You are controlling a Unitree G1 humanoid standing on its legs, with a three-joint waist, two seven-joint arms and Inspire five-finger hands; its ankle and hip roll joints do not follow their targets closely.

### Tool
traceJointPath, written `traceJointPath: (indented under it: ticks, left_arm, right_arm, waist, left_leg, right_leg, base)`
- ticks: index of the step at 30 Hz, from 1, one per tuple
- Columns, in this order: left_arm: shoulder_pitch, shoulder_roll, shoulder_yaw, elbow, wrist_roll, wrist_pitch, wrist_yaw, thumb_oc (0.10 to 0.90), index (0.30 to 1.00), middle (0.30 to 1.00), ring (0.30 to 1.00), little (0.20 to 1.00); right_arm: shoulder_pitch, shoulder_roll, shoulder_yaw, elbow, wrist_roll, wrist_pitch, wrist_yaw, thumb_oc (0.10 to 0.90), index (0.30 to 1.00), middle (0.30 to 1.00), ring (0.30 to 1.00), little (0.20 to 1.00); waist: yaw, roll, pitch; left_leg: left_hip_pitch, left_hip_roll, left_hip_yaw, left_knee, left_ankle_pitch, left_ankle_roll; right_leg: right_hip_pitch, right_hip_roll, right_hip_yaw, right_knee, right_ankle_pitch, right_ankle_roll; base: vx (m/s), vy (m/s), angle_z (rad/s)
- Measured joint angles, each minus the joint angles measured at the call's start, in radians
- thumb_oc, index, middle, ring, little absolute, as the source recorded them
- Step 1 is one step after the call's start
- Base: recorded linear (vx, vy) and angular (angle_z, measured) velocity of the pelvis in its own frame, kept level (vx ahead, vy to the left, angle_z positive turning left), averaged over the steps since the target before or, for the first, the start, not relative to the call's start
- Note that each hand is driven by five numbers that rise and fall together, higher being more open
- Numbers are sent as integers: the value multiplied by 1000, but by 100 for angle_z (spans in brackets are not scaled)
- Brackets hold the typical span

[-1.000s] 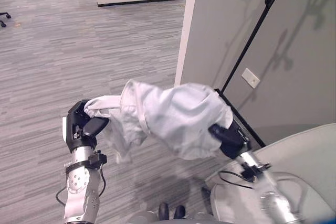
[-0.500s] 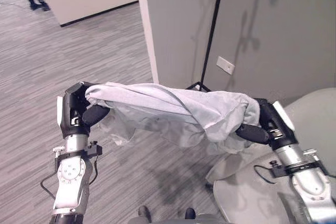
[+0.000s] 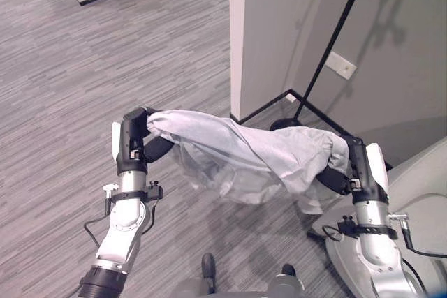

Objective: Hang the clothes on the sofa on the clothes rack.

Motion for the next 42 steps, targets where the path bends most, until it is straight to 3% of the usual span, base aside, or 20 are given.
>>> traceJointPath:
  ticks: [2, 4, 6, 8, 10, 12, 13, 17, 21, 22, 24, 25, 27, 30, 31, 33, 35, 39, 40, 42]
  left_arm:
    - [0, 9, 2, -14, 3, 0, 9, 400, 300, 300, 300, 300]
    - [19, 9, 4, -31, 3, -1, 12, 400, 300, 300, 300, 300]
    - [31, 13, 5, -46, 2, -1, 8, 400, 300, 300, 300, 300]
    - [37, 10, -2, -37, -4, 3, -3, 400, 300, 300, 300, 300]
    - [29, 4, -27, -10, -5, 3, -27, 400, 300, 300, 300, 300]
    - [24, 2, -55, 20, -6, 7, -58, 400, 300, 300, 300, 300]
    - [24, -10, -78, 28, -6, 27, -76, 400, 300, 300, 300, 300]
    - [18, -36, -135, 22, -5, 42, -115, 400, 300, 300, 300, 300]
    - [-7, -56, -130, 27, -7, 42, -114, 400, 300, 300, 300, 300]
    - [-3, -54, -128, 27, -7, 41, -111, 400, 300, 300, 300, 300]
    - [-1, -56, -129, 25, -8, 40, -108, 400, 300, 300, 300, 300]
    - [-2, -59, -130, 21, -12, 40, -109, 400, 300, 300, 300, 300]
    - [-2, -65, -130, 15, -15, 33, -109, 400, 300, 300, 300, 300]
    - [7, -67, -130, 21, -15, 33, -108, 400, 300, 300, 300, 300]
    - [11, -62, -129, 24, -13, 31, -108, 400, 300, 300, 300, 300]
    - [7, -54, -124, 46, -8, 23, -107, 400, 300, 300, 300, 300]
    - [4, -53, -123, 81, -5, 24, -108, 400, 300, 300, 300, 300]
    - [75, -32, -110, 80, -3, 27, -105, 400, 300, 300, 300, 300]
    - [73, -29, -108, 74, 1, 27, -104, 400, 300, 300, 300, 300]
    - [71, -31, -80, 51, 17, 26, -88, 400, 300, 300, 300, 300]
  right_arm:
    - [-8, -2, 11, -3, -22, 1, -4, 400, 300, 300, 300, 300]
    - [14, -4, 19, -3, -22, -6, -2, 400, 300, 300, 300, 300]
    - [35, -11, 19, -3, -21, -12, -1, 400, 300, 300, 300, 300]
    - [26, -29, 21, 7, -21, -12, 1, 400, 300, 300, 300, 300]
    - [16, -40, 20, 27, -20, -12, -1, 400, 300, 300, 300, 300]
    - [19, -41, 22, 42, -21, -9, -10, 400, 300, 300, 300, 300]
    - [24, -45, 21, 53, -21, -7, -24, 400, 300, 300, 300, 300]
    - [51, -75, 17, 56, -23, 6, -42, 400, 300, 300, 300, 300]
    - [38, -88, 11, 46, -24, 5, -48, 400, 300, 300, 300, 300]
    - [28, -109, 14, 37, -28, 4, -50, 400, 300, 300, 300, 300]
    - [21, -126, 13, 23, -28, 4, -55, 400, 300, 300, 300, 300]
    - [20, -125, 12, 10, -28, 0, -72, 400, 300, 300, 300, 300]
    - [9, -126, 12, 5, -28, -1, -79, 400, 300, 300, 300, 300]
    - [-15, -126, 14, 9, -29, -1, -81, 400, 300, 300, 300, 300]
    - [-29, -126, 25, 27, -29, -3, -92, 400, 300, 300, 300, 300]
    - [-79, -124, 46, 89, -29, -3, -94, 400, 300, 300, 300, 300]
    - [-110, -124, 50, 148, -28, 3, -93, 400, 300, 300, 300, 300]
    - [-71, -125, 40, 134, -29, 4, -90, 400, 300, 300, 300, 300]
    - [-53, -127, 32, 123, -29, 4, -88, 400, 300, 300, 300, 300]
    - [-47, -147, 47, 115, -31, 5, -73, 400, 300, 300, 300, 300]
  waist:
    - [-6, 1, 1]
    - [-4, -8, -1]
    - [-7, -32, -13]
    - [-17, -33, -10]
    - [-36, -36, -8]
    - [-55, -50, -7]
    - [-69, -40, -2]
    - [-70, 8, -11]
    - [-51, -3, -13]
    - [-30, -6, -13]
    - [-14, -12, -12]
    - [-23, -14, -17]
    - [-27, -25, -14]
    - [-20, -39, -10]
    - [-23, -58, -9]
    - [-30, -66, -4]
    - [-29, -72, 2]
    - [-22, -63, -16]
    - [-25, -49, -41]
    - [-24, -36, -57]
  left_leg:
    - [27, -6, 17, -16, -5, 21]
    - [70, 0, 44, -61, -1, 29]
    - [71, 3, 85, -60, -10, 34]
    - [69, 26, 138, -59, -17, 31]
    - [76, 38, 162, -60, -26, 30]
    - [99, 34, 174, -60, -43, 7]
    - [119, 44, 169, -62, -52, -5]
    - [149, 103, 168, -36, -84, -60]
    - [52, 141, 174, 267, -129, -121]
    - [-20, 175, 160, 483, -135, -150]
    - [-90, 193, 134, 637, -137, -177]
    - [-144, 194, 136, 640, -162, -168]
    - [-161, 150, 155, 470, -180, -132]
    - [-153, 78, 124, 218, -151, -86]
    - [-166, 43, 67, 125, -110, -88]
    - [-196, 47, -48, -44, -32, -88]
    - [-263, 64, -101, -61, 1, -88]
    - [-245, 41, -10, 107, 0, -26]
    - [-225, 13, -1, 99, 7, -11]
    - [-149, -13, 19, 15, 125, 42]
  right_leg:
    - [-47, -30, -32, 118, -10, -16]
    - [-117, 3, -2, 269, -89, -31]
    - [-184, 66, -7, 313, -140, -57]
    - [-239, 147, -2, 261, -155, -56]
    - [-257, 187, -23, 183, -146, -43]
    - [-233, 202, -61, 60, -83, -19]
    - [-181, 220, -81, 7, -27, -65]
    - [-99, 302, -83, -90, -26, -113]
    - [-32, 321, -55, -156, -41, -152]
    - [13, 333, -30, -182, -49, -181]
    - [46, 340, -21, -201, -38, -192]
    - [63, 340, -17, -219, -41, -195]
    - [68, 340, 6, -226, -35, -201]
    - [76, 341, 58, -230, -35, -201]
    - [89, 341, 96, -249, -56, -180]
    - [107, 368, 124, -250, -65, -182]
    - [140, 396, 127, -250, -81, -193]
    - [237, 398, 184, -207, -196, -208]
    - [245, 391, 188, -193, -222, -192]
    - [236, 363, 198, -101, -288, -123]
  base:
    - [197, 215, -27]
    - [106, 78, -44]
    - [52, 29, -66]
    - [97, 3, -79]
    - [111, -15, -44]
    - [229, -81, -22]
    - [314, -127, 0]
    - [292, -123, -4]
    - [235, -197, -12]
    - [160, -140, -36]
    - [126, -39, -37]
    - [208, 104, -18]
    - [145, 113, -25]
    - [110, 47, -56]
    - [328, 90, -47]
    - [293, 82, -45]
    - [546, 172, -30]
    - [743, 291, -54]
    - [390, 205, -27]
    - [575, 346, -33]
